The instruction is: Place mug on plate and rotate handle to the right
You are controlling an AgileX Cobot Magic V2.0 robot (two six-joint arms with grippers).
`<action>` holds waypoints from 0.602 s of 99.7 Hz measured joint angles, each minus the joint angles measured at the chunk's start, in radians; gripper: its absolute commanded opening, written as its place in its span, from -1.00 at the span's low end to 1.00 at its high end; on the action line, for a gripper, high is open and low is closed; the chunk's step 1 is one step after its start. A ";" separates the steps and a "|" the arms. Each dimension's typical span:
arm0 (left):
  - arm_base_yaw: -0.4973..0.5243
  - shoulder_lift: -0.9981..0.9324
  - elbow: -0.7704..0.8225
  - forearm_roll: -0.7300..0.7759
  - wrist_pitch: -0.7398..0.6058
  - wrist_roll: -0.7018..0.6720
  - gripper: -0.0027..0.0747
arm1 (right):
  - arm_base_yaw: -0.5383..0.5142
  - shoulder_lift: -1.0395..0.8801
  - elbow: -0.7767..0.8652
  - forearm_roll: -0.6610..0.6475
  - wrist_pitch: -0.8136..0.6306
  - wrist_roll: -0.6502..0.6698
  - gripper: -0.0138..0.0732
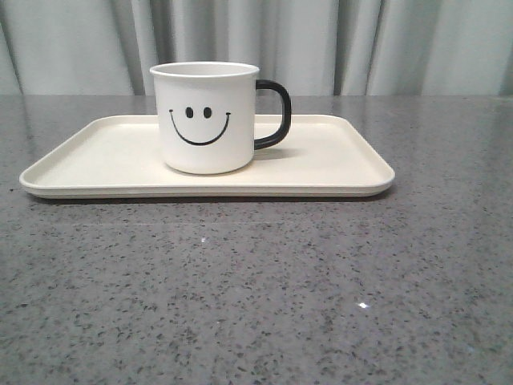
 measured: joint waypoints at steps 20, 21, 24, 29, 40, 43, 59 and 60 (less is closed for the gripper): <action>0.000 0.000 0.000 0.000 0.000 0.000 -0.98 | 0.008 -0.201 0.198 0.007 -0.077 0.000 -0.94; 0.000 0.000 0.000 0.000 0.000 0.000 -0.98 | 0.010 -0.209 0.209 0.008 -0.082 0.000 -0.94; 0.000 0.000 0.000 0.000 0.000 0.000 -0.98 | 0.010 -0.246 0.254 0.011 -0.100 0.000 -0.94; 0.000 0.000 0.000 0.000 0.000 0.000 -0.98 | 0.010 -0.296 0.351 0.015 -0.137 0.000 -0.94; 0.000 0.000 0.000 0.000 0.000 0.000 -0.98 | 0.010 -0.395 0.540 0.019 -0.241 0.000 -0.94; 0.000 0.000 0.000 0.000 0.000 0.000 -0.98 | 0.010 -0.415 0.602 0.021 -0.270 0.000 -0.94; 0.000 0.000 0.000 0.000 0.000 0.000 -0.98 | 0.010 -0.501 0.833 0.064 -0.428 0.000 -0.94; 0.000 0.000 0.000 0.000 0.000 0.000 -0.98 | 0.010 -0.504 0.850 0.066 -0.439 0.000 -0.94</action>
